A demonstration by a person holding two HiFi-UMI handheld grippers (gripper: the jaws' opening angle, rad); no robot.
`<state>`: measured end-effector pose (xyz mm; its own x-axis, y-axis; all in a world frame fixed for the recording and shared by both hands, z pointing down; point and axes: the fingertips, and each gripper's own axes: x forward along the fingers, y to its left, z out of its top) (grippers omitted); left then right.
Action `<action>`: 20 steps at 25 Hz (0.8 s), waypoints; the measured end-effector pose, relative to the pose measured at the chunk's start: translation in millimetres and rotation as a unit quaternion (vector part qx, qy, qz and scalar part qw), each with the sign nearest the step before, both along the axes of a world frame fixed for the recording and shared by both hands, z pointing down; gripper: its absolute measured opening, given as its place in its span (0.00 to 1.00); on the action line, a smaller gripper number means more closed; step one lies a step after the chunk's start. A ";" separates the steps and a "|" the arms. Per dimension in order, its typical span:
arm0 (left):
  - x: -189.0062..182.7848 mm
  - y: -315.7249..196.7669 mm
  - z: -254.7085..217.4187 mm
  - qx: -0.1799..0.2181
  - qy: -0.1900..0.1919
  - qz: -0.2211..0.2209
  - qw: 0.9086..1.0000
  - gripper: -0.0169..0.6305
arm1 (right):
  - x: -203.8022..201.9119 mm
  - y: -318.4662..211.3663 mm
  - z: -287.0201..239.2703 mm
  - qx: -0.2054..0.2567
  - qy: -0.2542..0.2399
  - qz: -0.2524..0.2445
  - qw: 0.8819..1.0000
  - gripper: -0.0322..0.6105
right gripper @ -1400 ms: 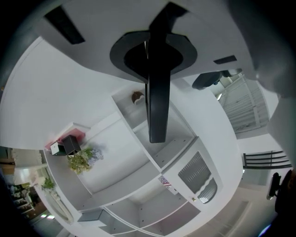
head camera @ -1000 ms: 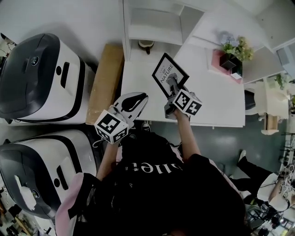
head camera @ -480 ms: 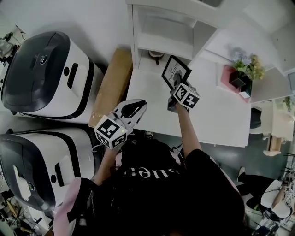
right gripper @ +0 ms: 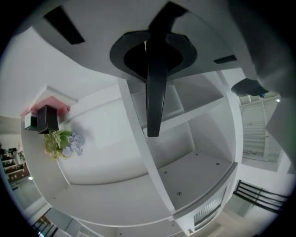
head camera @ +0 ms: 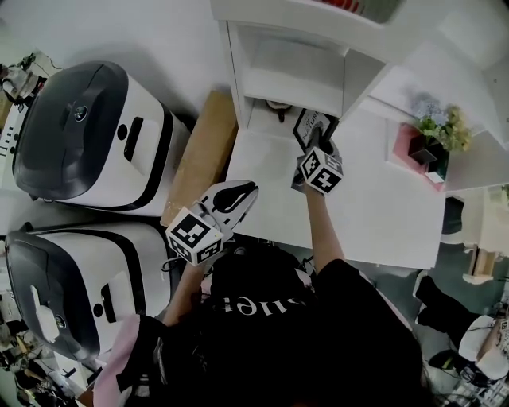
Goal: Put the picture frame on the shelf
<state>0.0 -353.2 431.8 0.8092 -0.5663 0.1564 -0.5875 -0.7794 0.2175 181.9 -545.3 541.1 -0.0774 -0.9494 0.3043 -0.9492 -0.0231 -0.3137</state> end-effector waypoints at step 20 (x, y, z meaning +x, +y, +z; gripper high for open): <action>1.8 -11.2 15.2 -0.020 -0.022 0.007 1.000 0.09 | 0.5 -40.7 81.9 -0.038 -0.038 -0.002 0.999 0.14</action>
